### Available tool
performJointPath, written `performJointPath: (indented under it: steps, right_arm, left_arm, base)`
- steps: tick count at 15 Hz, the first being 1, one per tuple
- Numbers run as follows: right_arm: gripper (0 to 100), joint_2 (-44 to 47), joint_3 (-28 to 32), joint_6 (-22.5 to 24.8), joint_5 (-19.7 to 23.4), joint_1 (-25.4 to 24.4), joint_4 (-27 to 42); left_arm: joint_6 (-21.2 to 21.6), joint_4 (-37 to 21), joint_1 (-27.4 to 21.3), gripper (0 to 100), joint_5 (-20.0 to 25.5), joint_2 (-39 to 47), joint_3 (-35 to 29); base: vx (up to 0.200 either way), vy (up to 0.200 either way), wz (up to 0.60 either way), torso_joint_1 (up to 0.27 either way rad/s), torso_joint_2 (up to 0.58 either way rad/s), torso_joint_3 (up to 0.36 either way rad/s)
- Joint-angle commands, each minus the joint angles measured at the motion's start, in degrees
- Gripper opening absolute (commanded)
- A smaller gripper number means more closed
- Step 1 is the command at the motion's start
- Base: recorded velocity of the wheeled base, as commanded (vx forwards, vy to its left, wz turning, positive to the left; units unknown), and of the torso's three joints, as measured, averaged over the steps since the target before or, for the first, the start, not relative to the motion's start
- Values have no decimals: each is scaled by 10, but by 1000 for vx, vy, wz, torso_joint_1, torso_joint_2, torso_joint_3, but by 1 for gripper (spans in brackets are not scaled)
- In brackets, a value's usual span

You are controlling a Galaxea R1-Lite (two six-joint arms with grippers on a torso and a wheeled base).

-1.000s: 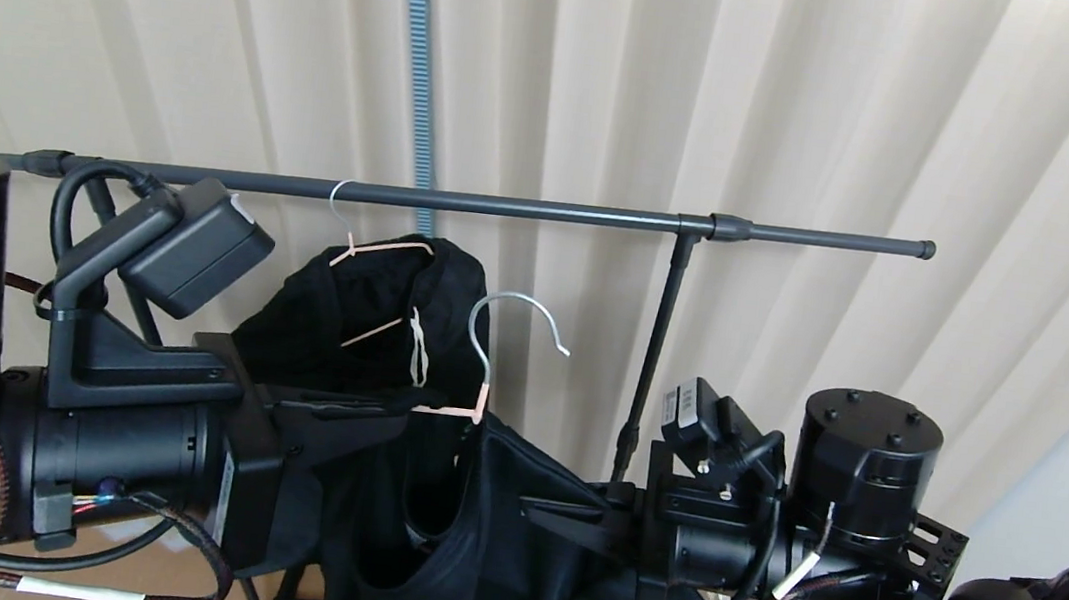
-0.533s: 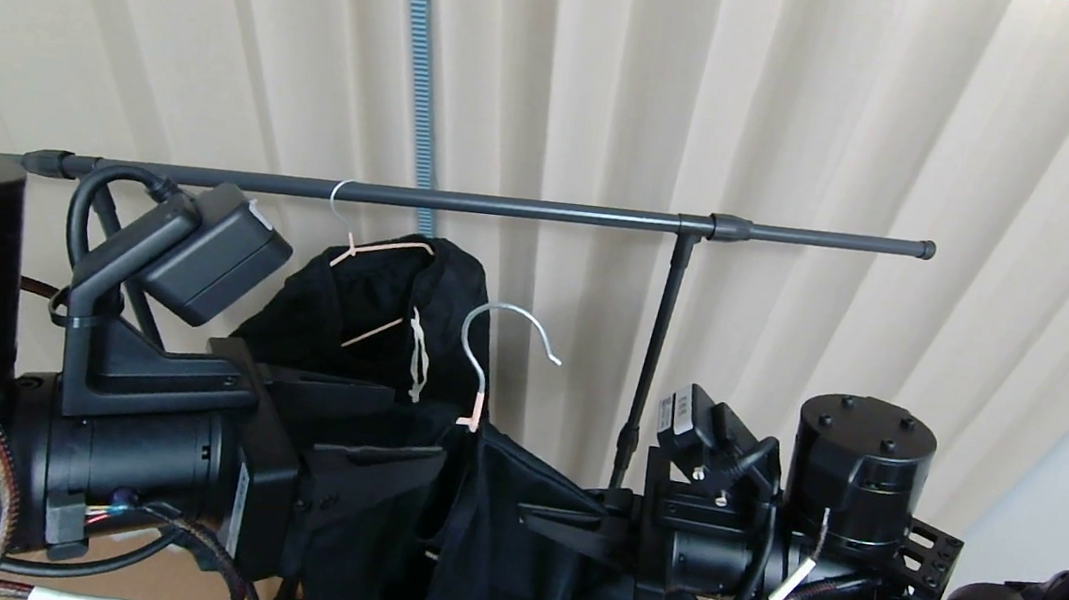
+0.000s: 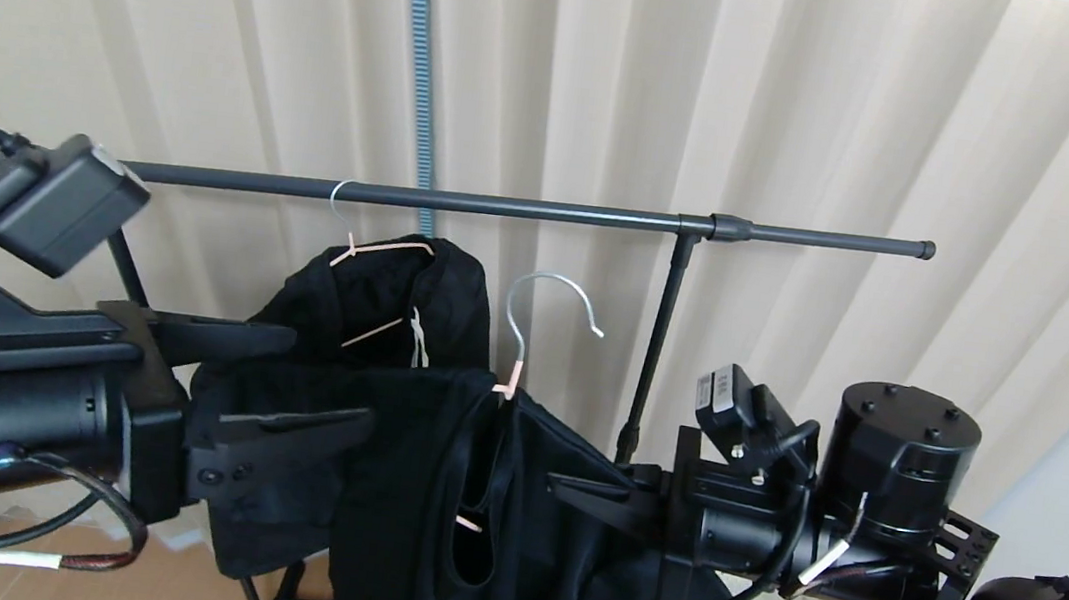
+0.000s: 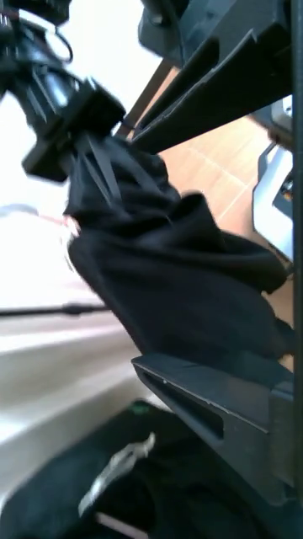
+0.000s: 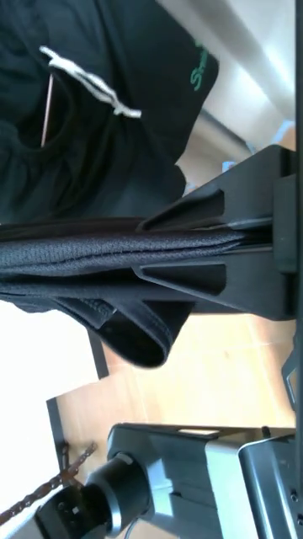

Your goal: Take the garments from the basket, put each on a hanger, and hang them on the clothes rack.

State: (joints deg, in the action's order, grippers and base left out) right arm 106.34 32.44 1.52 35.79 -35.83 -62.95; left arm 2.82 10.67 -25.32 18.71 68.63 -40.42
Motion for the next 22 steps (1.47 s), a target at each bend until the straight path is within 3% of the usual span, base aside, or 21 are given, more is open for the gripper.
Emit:
performJointPath:
  steps: [1, 3, 5, 6, 8, 9, 12, 21, 22]
  right_arm:
    - [0, -17, -4, 8, 2, 24, 1]
    - [0, -26, -16, 32, 26, 47, 2]
    - [0, -31, -23, 46, 45, 63, 4]
    - [0, -31, -23, 46, 45, 63, 4]
    - [0, -46, -25, 49, 125, 97, 4]
    - [0, -51, -25, 49, 146, 106, 5]
    - [0, -61, -31, 48, 151, 112, 4]
    - [0, -76, -45, 49, 151, 95, 3]
    - [0, -79, -45, 49, 151, 90, 3]
  left_arm:
    - [6, 26, 176, 100, 170, -26, 38]
    - [7, 81, 278, 100, 295, -9, 76]
    - [27, 147, 332, 100, 336, 41, 105]
    - [27, 147, 332, 100, 336, 41, 105]
    - [36, 168, 334, 100, 347, 99, 120]
    - [44, 172, 334, 100, 347, 118, 121]
    - [75, 172, 332, 100, 347, 150, 127]
    - [71, 172, 302, 100, 346, 190, 130]
    - [70, 175, 301, 0, 346, 194, 131]
  base:
    - [0, 0, 0, 0, 0, 0]
    - [0, 0, 0, 0, 0, 0]
    - [0, 0, 0, 0, 0, 0]
    - [0, 0, 0, 0, 0, 0]
    - [0, 0, 0, 0, 0, 0]
    - [0, 0, 0, 0, 0, 0]
    - [0, 0, 0, 0, 0, 0]
    - [0, 0, 0, 0, 0, 0]
    - [0, 0, 0, 0, 0, 0]
